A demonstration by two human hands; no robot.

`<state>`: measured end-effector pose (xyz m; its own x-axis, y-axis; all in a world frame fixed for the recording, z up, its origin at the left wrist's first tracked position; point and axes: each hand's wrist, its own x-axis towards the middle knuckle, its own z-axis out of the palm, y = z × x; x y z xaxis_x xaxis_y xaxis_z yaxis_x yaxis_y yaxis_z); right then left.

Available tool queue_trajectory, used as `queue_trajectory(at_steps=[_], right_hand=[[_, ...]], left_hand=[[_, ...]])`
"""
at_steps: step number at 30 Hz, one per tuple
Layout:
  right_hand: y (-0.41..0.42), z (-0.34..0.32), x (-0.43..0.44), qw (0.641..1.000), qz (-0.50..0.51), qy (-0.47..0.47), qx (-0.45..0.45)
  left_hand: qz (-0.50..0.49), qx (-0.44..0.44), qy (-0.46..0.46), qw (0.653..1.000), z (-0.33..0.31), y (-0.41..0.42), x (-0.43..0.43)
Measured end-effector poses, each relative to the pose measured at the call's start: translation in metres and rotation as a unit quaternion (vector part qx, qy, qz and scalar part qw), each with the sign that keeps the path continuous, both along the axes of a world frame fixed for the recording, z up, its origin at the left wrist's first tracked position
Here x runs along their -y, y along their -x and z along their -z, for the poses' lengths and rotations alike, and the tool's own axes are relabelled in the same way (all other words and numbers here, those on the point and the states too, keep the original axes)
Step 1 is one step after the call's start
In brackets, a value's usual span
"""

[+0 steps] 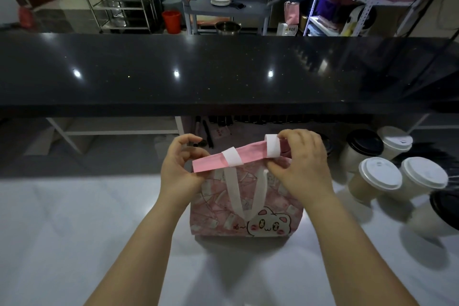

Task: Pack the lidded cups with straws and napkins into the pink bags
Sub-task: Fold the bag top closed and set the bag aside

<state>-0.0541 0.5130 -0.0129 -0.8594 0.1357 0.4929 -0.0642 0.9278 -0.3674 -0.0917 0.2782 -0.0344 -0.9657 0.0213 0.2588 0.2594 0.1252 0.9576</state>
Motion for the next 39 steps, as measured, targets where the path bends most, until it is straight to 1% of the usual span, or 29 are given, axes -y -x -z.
queue_trajectory(at_steps=[2,4,7,10,12,15,16,18,20,21,25,27,29,31,33,35,37,38,39], right_hand=[[0.001,0.001,0.008,0.999,0.047,-0.012,-0.01],[0.004,-0.001,0.01,0.998,0.06,-0.031,-0.018],[0.007,-0.006,0.006,0.996,0.045,-0.045,-0.06],[0.01,-0.016,0.002,0.996,0.024,-0.049,-0.067],[0.011,-0.025,-0.001,0.997,-0.007,-0.048,-0.059],[0.012,-0.039,-0.008,0.998,-0.057,-0.034,-0.005],[0.013,-0.044,-0.01,0.998,-0.064,-0.019,0.016],[0.017,-0.053,-0.015,0.993,-0.072,0.051,0.075],[0.022,-0.061,-0.019,0.978,-0.089,0.133,0.133],[0.022,-0.064,-0.019,0.969,-0.102,0.173,0.147],[0.019,-0.062,-0.017,0.914,-0.163,0.33,0.17],[0.015,-0.058,-0.016,0.897,-0.179,0.375,0.152],[0.012,-0.059,-0.015,0.896,-0.187,0.392,0.097],[0.009,-0.064,-0.015,0.881,-0.215,0.417,0.069],[0.007,-0.072,-0.015,0.871,-0.245,0.413,0.1],[0.009,-0.076,-0.021,0.884,-0.243,0.366,0.162],[0.011,-0.075,-0.027,0.887,-0.219,0.352,0.203],[0.01,-0.071,-0.03,0.888,-0.209,0.361,0.194],[0.009,-0.066,-0.032,0.89,-0.198,0.377,0.159]], left_hand=[[0.005,0.001,0.005,1.0,-0.001,-0.001,0.001],[0.008,0.004,0.007,1.0,-0.002,-0.001,0.004],[0.003,0.007,0.005,1.0,-0.004,-0.001,0.006],[-0.005,0.001,0.009,1.0,-0.004,-0.001,0.007],[-0.012,0.0,0.007,1.0,-0.004,0.0,0.008],[-0.018,-0.001,0.023,1.0,-0.003,0.001,0.009],[-0.02,0.001,0.027,0.999,-0.003,0.002,0.009],[-0.021,0.008,0.025,0.999,-0.001,0.003,0.011],[-0.023,0.016,0.024,0.999,-0.001,0.003,0.012],[-0.024,0.019,0.022,0.999,-0.001,0.003,0.013],[-0.024,0.022,0.016,0.999,-0.001,0.001,0.014],[-0.022,0.023,0.013,0.999,-0.002,-0.001,0.014],[-0.019,0.023,0.016,0.999,-0.003,-0.003,0.014],[-0.02,0.022,0.014,0.999,-0.004,-0.004,0.014],[-0.021,0.016,0.011,1.0,-0.005,-0.006,0.014],[-0.02,0.016,0.01,1.0,-0.006,-0.008,0.014],[-0.016,0.02,0.001,1.0,-0.006,-0.009,0.015],[-0.015,0.022,-0.001,1.0,-0.006,-0.009,0.015],[-0.014,0.022,0.0,1.0,-0.006,-0.009,0.015]])
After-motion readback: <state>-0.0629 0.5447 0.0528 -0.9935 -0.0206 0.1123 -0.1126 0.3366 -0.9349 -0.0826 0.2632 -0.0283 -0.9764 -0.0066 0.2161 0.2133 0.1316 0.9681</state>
